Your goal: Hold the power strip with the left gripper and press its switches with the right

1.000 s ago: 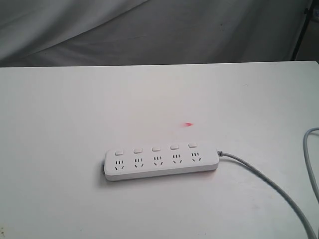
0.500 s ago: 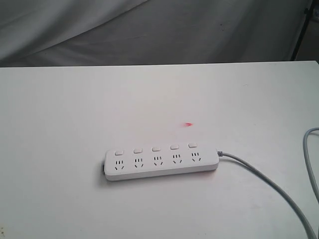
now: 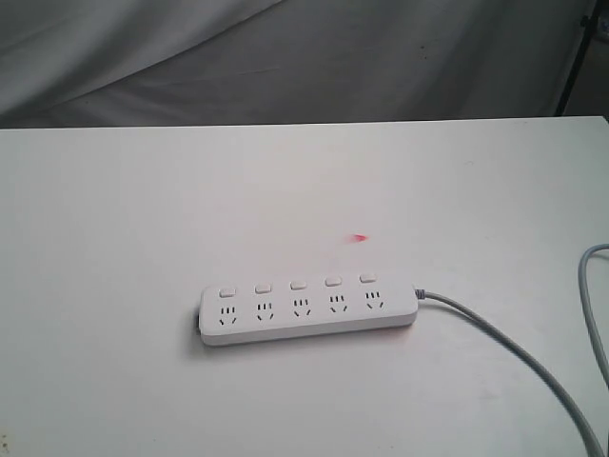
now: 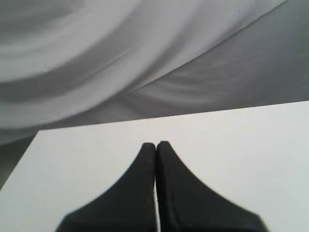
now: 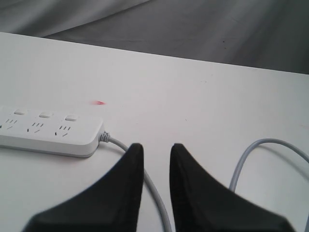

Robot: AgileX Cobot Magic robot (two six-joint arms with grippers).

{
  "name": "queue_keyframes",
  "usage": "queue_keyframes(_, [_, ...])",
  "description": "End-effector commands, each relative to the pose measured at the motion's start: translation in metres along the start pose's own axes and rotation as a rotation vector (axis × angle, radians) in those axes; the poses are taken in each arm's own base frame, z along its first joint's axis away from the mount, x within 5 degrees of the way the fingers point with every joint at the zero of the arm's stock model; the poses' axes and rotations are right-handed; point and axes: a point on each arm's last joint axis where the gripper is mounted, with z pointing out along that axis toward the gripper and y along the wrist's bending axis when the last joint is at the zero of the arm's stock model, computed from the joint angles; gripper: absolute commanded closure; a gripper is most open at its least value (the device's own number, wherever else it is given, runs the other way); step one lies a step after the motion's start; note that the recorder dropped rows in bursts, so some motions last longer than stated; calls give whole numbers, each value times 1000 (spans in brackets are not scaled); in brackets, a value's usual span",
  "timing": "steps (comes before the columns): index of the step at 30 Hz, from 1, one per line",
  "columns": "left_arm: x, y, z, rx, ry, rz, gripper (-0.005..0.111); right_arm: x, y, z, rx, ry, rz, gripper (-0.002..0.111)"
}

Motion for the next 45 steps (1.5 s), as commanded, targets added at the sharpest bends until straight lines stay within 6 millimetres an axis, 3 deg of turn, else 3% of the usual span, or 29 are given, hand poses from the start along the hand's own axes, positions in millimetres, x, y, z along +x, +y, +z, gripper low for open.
queue_keyframes(1, [12,18,23,-1,52,-130,107,1,0,0,-2,-1,4,89])
queue_keyframes(5, [23,22,40,92,83,-96,107,1,0,0,-2,-1,4,89])
queue_keyframes(13, [30,5,62,380,17,32,107,1,0,0,-2,-1,4,89])
queue_keyframes(23, [31,-27,57,838,-227,283,107,1,0,0,-2,-1,4,89])
queue_keyframes(45, [34,-28,56,869,-209,312,107,1,0,0,-2,-1,4,89])
